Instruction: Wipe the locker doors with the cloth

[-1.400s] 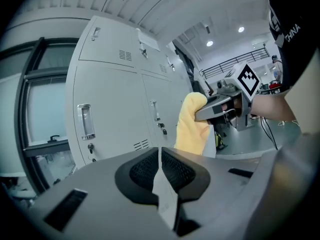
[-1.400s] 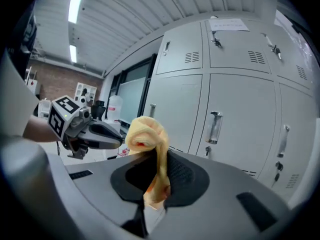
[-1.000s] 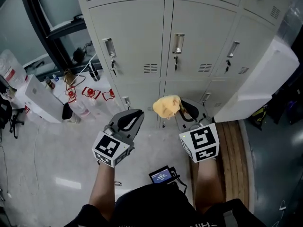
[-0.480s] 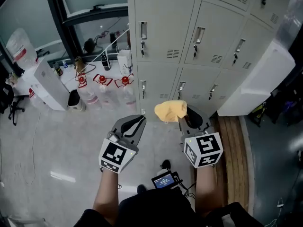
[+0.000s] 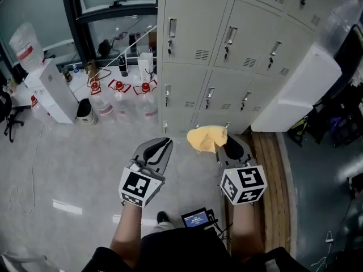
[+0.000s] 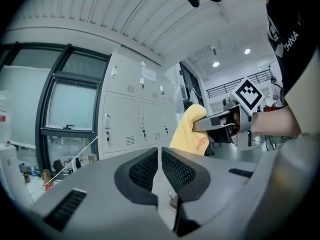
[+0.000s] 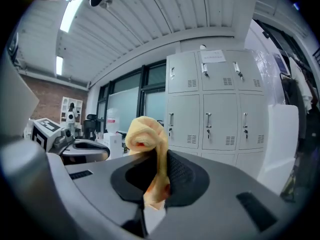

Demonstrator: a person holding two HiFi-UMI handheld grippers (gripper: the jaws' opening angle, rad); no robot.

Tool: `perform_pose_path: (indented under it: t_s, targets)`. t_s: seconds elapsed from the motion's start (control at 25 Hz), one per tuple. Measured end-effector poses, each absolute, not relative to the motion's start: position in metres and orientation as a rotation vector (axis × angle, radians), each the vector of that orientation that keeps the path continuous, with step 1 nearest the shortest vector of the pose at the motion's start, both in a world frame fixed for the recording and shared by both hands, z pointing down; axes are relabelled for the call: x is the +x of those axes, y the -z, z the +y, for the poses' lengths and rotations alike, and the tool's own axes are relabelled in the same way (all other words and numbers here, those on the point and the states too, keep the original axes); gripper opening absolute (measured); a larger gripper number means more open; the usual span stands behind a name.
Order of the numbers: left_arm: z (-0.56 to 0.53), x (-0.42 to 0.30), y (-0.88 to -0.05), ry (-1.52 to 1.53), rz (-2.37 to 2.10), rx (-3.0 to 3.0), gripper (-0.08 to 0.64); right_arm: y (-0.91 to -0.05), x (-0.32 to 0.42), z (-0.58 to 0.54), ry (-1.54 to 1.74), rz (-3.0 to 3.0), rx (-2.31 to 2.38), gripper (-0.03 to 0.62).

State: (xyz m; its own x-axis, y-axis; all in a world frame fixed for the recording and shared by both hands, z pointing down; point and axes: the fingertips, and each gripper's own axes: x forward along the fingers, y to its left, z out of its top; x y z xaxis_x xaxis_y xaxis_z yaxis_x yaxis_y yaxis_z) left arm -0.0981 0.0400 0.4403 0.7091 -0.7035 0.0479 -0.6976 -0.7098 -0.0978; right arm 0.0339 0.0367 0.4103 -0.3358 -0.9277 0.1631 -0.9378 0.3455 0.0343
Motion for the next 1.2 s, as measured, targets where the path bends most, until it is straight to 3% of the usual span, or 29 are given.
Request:
perform_pose_path:
  t_s: [0.56, 1.2]
  targets:
    - [0.102, 0.050, -0.441, 0.229, 1.077, -2.835, 0.035, -0.425, 0.150, 0.096, -0.152, -2.478, 1.696, 0.067]
    - [0.094, 0.058, -0.423, 0.255, 1.058, -2.765, 0.035, -0.409, 0.154, 0.090, -0.093, -2.504, 1.708, 0.067]
